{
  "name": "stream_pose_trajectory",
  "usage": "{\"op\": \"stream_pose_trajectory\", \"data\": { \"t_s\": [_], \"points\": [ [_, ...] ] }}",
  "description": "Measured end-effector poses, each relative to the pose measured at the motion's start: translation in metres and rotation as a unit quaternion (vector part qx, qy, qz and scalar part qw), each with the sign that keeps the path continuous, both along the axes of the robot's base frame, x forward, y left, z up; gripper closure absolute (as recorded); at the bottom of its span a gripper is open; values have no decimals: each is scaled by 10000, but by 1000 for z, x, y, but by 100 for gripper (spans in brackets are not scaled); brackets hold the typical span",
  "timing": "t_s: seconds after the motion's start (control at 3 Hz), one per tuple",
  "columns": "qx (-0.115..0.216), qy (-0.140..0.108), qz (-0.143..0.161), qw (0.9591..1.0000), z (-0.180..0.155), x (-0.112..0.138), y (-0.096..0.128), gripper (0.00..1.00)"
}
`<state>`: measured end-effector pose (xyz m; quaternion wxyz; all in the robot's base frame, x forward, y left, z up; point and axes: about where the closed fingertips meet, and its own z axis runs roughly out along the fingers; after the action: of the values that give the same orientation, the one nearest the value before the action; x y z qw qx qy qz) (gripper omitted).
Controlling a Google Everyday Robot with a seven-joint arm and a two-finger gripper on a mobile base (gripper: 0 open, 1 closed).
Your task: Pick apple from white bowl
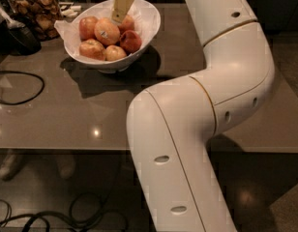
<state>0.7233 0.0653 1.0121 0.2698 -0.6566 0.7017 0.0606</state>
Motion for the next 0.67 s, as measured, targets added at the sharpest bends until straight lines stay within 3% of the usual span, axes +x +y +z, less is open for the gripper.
{"op": "stream_pose_trajectory", "data": {
  "t_s": [0.67],
  "points": [
    [-227, -82, 54, 9997, -3, 2, 0, 31]
  ]
}}
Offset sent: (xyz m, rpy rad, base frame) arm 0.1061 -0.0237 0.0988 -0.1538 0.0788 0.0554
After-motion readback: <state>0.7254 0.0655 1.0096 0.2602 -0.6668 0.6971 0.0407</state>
